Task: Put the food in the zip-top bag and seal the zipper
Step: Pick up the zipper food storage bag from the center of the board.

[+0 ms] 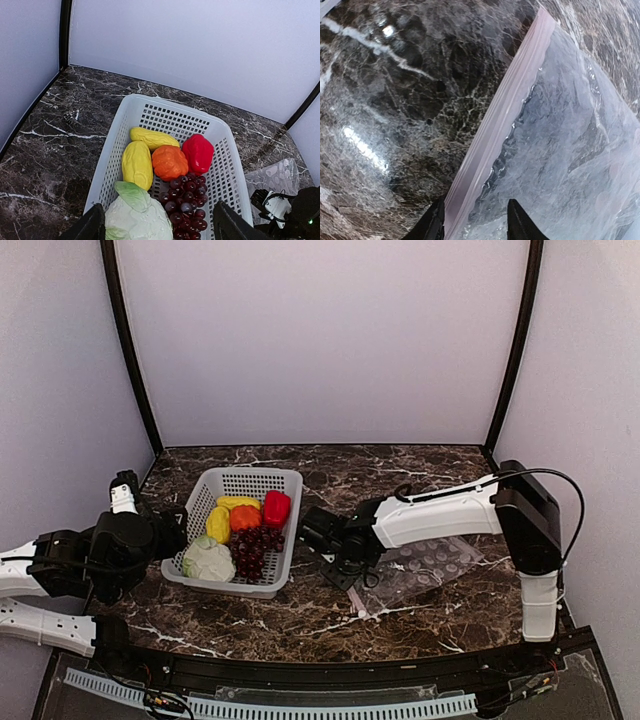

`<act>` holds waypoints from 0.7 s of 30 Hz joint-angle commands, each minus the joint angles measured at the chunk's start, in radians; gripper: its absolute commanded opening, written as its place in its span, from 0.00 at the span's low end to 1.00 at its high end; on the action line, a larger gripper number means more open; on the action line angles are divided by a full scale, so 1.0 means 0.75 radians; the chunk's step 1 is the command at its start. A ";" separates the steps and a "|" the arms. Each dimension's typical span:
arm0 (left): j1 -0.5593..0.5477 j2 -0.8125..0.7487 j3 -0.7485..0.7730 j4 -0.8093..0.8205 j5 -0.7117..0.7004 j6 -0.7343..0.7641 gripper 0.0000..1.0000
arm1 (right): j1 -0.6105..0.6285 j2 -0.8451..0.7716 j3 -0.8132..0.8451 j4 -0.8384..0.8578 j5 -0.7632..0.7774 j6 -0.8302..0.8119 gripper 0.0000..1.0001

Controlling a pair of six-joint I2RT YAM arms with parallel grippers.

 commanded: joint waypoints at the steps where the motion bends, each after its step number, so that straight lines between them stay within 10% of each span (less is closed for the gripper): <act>1: 0.006 0.008 -0.022 -0.027 0.001 -0.027 0.73 | -0.016 0.025 0.012 -0.024 0.031 0.027 0.36; 10: 0.006 0.052 -0.027 0.051 0.005 0.042 0.73 | -0.116 -0.103 -0.054 0.022 0.098 -0.046 0.01; 21: 0.014 0.442 0.148 0.498 0.199 0.326 0.75 | -0.287 -0.476 -0.104 0.210 0.164 -0.381 0.00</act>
